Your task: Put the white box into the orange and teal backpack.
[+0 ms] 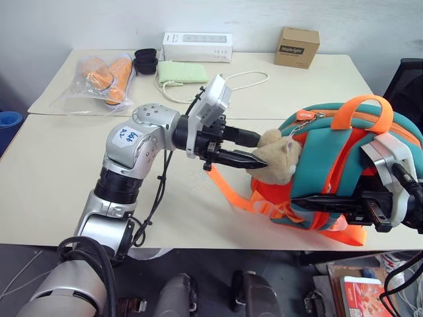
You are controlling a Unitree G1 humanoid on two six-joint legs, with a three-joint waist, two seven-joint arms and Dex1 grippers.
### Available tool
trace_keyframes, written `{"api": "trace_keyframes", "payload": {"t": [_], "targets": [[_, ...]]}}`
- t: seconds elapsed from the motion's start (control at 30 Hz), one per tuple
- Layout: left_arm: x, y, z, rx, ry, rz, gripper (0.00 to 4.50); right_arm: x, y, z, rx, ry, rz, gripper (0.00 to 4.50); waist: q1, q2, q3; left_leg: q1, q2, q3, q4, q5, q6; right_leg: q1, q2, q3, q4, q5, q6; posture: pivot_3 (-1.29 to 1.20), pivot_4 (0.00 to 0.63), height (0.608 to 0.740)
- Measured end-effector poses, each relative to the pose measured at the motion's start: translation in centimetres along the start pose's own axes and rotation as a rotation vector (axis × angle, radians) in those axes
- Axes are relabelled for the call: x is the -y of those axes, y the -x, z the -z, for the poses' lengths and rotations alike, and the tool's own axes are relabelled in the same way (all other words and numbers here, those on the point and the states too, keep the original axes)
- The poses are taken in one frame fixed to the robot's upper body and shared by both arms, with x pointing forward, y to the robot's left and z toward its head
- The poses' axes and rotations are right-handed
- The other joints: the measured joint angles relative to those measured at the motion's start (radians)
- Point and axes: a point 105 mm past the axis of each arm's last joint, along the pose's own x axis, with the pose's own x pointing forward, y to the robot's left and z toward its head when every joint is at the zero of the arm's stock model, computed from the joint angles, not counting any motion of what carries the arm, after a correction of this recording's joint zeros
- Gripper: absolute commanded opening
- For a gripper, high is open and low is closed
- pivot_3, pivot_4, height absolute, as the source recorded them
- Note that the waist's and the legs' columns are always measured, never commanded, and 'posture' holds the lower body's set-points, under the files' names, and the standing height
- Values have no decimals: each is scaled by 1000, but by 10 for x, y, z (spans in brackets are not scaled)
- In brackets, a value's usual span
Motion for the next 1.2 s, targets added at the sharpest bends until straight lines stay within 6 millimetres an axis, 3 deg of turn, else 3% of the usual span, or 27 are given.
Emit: {"api": "trace_keyframes", "payload": {"t": [0.13,0.23,0.33,0.5,0.6,0.7,0.83,1.0,1.2], "targets": [[1,4,0,-11,1,0,512,0,0,1,1,-6,7,0,-1,0,0,0,0,0,0,0,0,0,0,0,0,0,0,0,150,740],[1,6,-2,6,11,5,116,-1,1,0,9,0,17,0,0,0,0,0,0,0,0,0,0,0,0,0,0,0,0,0,150,740],[-9,15,-6,-4,25,-43,77,-2,2,0,25,-6,24,0,1,0,0,0,0,0,0,0,0,0,0,0,0,0,0,0,150,740],[-30,60,-24,-40,-31,-203,77,-3,12,5,48,-34,62,0,-2,0,0,0,0,0,-1,0,0,-1,1,-1,-1,0,0,0,150,740],[-36,81,-22,-80,-51,-248,77,-3,16,8,58,-45,83,0,0,0,0,0,0,0,-1,0,0,-1,4,-3,-1,0,0,0,150,740],[-40,89,-6,-183,-100,-268,77,-1,18,12,76,-47,105,0,2,0,0,0,0,0,-1,0,0,0,4,-2,-1,0,0,0,150,740],[-41,89,48,-376,-151,-250,77,2,20,15,91,-43,127,0,2,0,0,0,0,0,-1,0,0,-1,0,-1,-1,0,0,0,150,740],[-43,64,99,-489,-214,-207,77,4,21,14,91,-21,143,0,2,0,0,-1,-1,0,-1,-1,2,-1,-1,-1,-1,0,0,0,150,740],[-37,37,119,-440,-203,-186,77,15,17,11,92,38,193,0,-1,0,0,-1,0,0,-1,-1,2,-1,-1,-1,-1,0,0,0,150,740]]}}
